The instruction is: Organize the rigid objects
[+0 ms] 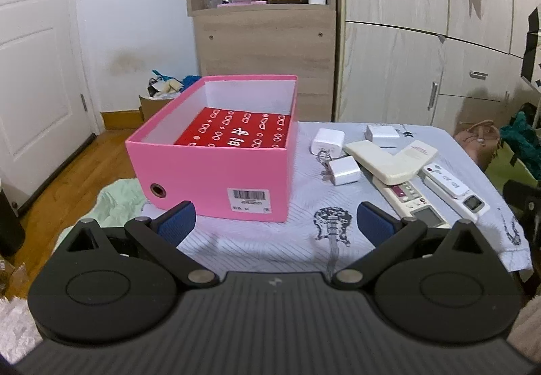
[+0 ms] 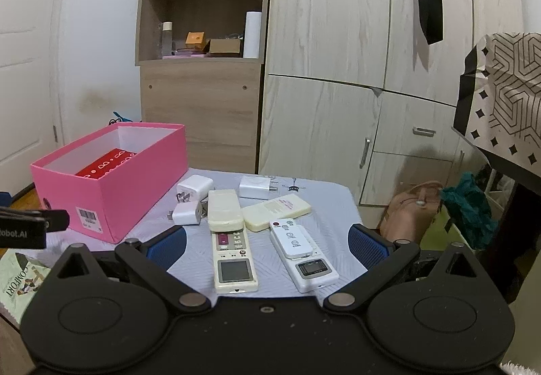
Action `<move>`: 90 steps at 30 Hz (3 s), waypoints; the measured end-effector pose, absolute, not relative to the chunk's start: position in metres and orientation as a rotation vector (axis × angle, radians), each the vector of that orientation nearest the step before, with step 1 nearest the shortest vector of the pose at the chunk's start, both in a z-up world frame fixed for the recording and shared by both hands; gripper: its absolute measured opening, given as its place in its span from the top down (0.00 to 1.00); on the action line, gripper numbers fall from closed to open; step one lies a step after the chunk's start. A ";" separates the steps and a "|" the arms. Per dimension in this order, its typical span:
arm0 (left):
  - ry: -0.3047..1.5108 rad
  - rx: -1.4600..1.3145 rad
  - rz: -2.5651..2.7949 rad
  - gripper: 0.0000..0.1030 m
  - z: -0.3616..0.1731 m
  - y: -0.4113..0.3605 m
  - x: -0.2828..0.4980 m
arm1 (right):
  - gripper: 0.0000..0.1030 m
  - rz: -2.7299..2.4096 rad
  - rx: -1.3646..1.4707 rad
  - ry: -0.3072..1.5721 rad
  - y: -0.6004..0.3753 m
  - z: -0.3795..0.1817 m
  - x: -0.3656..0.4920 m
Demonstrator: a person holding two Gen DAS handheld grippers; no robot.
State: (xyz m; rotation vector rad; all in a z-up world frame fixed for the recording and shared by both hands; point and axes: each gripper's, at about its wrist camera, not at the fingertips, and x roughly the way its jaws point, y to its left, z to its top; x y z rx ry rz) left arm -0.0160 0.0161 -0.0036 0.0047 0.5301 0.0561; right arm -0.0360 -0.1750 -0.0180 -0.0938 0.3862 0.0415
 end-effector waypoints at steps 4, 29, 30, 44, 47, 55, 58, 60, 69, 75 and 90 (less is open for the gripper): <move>0.538 0.003 0.043 0.00 -0.005 0.016 -0.015 | 0.00 0.053 -0.112 0.385 -0.172 -0.019 -0.037; 0.623 -0.057 0.006 0.00 -0.007 0.019 -0.011 | 0.00 0.077 -0.153 0.377 -0.165 -0.019 -0.039; 0.635 -0.064 0.006 0.00 -0.006 0.020 -0.011 | 0.00 0.076 -0.154 0.378 -0.164 -0.019 -0.038; 0.612 0.103 -0.090 0.00 0.044 0.018 -0.025 | 0.00 0.222 -0.092 0.379 -0.182 0.026 -0.035; 0.569 0.154 -0.136 0.00 0.075 0.021 -0.022 | 0.00 0.330 -0.024 0.396 -0.190 0.050 -0.026; 0.603 0.164 -0.223 0.00 0.121 0.028 0.009 | 0.00 0.467 0.077 0.460 -0.191 0.099 0.005; 0.621 0.147 -0.225 0.00 0.127 0.036 0.032 | 0.00 0.472 0.072 0.493 -0.186 0.111 0.033; 0.634 0.117 -0.226 0.00 0.129 0.046 0.052 | 0.00 0.490 0.107 0.562 -0.184 0.117 0.066; 0.729 0.011 -0.089 0.05 0.088 0.114 0.158 | 0.09 0.460 0.029 0.802 -0.157 0.081 0.183; 0.856 -0.008 0.100 0.14 0.041 0.170 0.190 | 0.25 0.443 0.006 0.960 -0.145 0.035 0.252; 0.931 -0.048 0.162 0.39 -0.006 0.226 0.238 | 0.39 0.505 0.086 1.176 -0.177 -0.059 0.310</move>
